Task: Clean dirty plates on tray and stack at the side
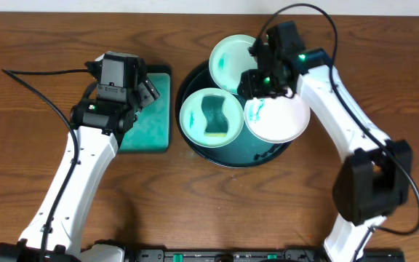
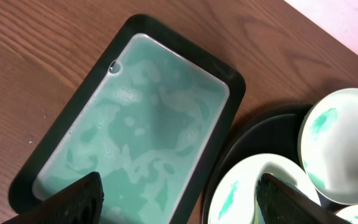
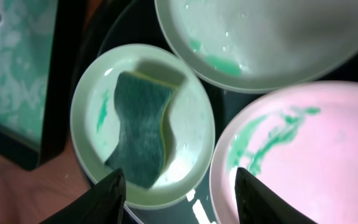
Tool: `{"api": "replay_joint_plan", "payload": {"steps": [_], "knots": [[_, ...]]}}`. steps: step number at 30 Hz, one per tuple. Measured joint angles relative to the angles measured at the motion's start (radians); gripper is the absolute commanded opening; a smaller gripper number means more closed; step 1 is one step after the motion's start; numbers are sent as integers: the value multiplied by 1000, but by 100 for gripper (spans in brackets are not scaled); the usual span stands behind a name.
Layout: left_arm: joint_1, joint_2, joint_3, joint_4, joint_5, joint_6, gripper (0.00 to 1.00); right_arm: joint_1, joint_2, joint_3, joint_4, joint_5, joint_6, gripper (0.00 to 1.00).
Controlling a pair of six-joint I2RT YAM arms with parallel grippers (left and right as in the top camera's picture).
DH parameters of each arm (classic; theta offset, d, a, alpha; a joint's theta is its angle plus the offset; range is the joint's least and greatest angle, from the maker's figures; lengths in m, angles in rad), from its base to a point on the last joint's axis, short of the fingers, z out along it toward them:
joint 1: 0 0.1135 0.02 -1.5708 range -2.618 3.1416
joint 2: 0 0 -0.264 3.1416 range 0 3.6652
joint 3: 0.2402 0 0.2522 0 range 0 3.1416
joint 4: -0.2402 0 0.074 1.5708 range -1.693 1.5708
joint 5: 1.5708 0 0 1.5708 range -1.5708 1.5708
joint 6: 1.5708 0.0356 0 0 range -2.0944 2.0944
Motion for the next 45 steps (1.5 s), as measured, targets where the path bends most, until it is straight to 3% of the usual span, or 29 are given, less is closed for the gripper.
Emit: {"api": "replay_joint_plan", "payload": {"steps": [17,37,45], "knots": [[0,0,0,-11,0,0,80,52,224,40,42,15,-15,60],[0,0,0,-16,0,0,79,70,234,40,-3,19,-29,67],[0,0,0,-16,0,0,80,71,234,31,-29,23,-31,61]]}}
